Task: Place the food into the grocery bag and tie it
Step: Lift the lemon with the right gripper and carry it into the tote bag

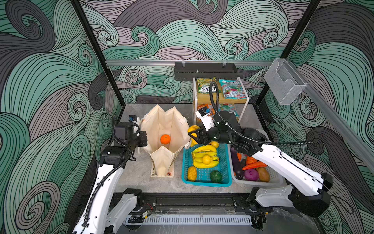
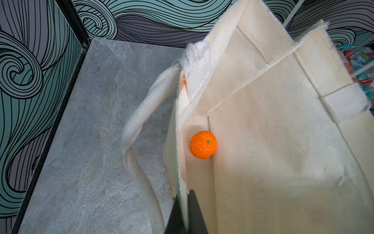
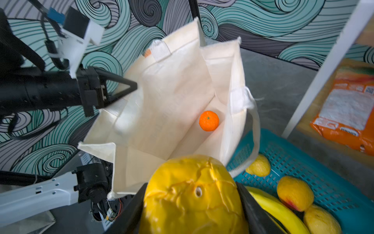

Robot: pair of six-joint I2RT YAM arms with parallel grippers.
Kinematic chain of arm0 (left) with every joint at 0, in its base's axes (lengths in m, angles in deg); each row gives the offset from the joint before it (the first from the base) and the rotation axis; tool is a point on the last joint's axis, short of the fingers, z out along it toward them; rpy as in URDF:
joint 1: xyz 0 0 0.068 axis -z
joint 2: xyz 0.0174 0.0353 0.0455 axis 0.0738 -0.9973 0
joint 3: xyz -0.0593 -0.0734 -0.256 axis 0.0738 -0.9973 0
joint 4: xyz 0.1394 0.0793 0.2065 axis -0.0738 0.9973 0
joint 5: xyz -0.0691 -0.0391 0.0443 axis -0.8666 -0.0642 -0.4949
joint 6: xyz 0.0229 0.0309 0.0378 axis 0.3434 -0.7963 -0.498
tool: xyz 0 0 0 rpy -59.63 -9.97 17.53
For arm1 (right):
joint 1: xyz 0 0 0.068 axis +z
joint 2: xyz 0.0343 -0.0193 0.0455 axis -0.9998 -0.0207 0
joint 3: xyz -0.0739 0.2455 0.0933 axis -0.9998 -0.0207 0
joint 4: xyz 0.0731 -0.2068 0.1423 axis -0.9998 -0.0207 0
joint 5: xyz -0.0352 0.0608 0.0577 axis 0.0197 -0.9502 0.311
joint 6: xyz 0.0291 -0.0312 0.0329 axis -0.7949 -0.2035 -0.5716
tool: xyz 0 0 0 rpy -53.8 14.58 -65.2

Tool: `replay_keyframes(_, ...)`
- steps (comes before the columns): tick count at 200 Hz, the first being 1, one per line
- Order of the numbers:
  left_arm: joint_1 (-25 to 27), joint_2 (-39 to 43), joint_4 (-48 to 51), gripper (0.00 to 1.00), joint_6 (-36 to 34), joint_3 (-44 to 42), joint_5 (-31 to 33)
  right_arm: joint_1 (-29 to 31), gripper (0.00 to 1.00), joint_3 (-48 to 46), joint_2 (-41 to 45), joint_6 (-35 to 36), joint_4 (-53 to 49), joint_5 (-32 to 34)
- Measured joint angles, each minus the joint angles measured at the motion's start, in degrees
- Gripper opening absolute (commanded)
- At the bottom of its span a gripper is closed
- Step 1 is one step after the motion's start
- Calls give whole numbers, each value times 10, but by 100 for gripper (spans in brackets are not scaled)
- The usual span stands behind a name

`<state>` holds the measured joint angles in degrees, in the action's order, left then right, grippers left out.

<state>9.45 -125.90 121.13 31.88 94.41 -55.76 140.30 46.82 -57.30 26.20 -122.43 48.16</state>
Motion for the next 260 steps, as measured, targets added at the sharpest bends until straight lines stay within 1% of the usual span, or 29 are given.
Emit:
replay_keyframes(40, 0, -1, -1, 0, 0, 0, 0, 8, 47, 118, -114, 15, -21, -26)
replay_keyframes(82, 0, -1, -2, 0, 0, 0, -4, 19, 47, 212, -236, 16, -46, -49)
replay_keyframes(116, 0, -1, -3, 0, 0, 0, -10, 36, 47, 286, -336, 16, -88, -89)
replay_keyframes(144, 0, -1, -3, 0, 0, 0, -10, 49, 47, 311, -382, 16, -110, -111)
replay_keyframes(169, 0, -1, -4, 0, 0, -2, -10, 60, 47, 325, -407, 18, -122, -124)
replay_keyframes(225, 0, -1, -4, 0, 0, -3, -10, 68, 46, 321, -440, 20, -132, -129)
replay_keyframes(260, 0, -1, -5, 0, 0, -3, -10, 68, 46, 303, -455, 20, -130, -130)
